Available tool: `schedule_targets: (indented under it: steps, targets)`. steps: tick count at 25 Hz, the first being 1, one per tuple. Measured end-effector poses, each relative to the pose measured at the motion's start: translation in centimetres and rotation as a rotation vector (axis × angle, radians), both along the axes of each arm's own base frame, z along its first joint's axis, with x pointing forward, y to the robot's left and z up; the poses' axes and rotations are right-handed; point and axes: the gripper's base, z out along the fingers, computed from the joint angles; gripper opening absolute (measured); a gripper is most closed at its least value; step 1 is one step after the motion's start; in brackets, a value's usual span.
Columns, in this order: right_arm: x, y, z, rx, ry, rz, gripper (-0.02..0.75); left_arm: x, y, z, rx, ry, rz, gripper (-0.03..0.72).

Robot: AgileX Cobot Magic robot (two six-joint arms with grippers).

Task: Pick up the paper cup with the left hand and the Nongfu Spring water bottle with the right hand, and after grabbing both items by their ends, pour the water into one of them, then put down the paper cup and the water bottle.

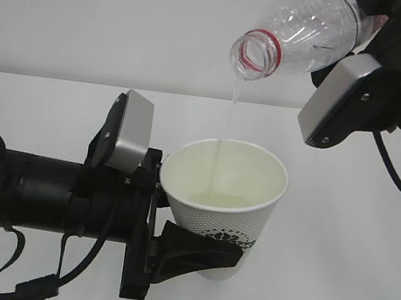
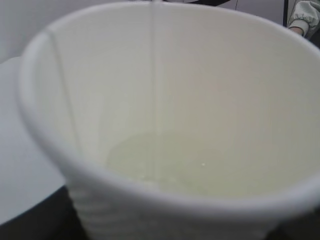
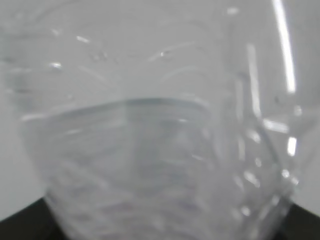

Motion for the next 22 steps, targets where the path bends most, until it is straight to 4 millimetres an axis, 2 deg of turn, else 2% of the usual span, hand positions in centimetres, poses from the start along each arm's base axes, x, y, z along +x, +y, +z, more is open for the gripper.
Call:
schedule_targets:
  steps: [22]
  targets:
    - [0.00,0.00,0.00,0.000,0.000,0.000,0.496,0.00,0.00,0.00,0.000,0.000,0.000,0.507]
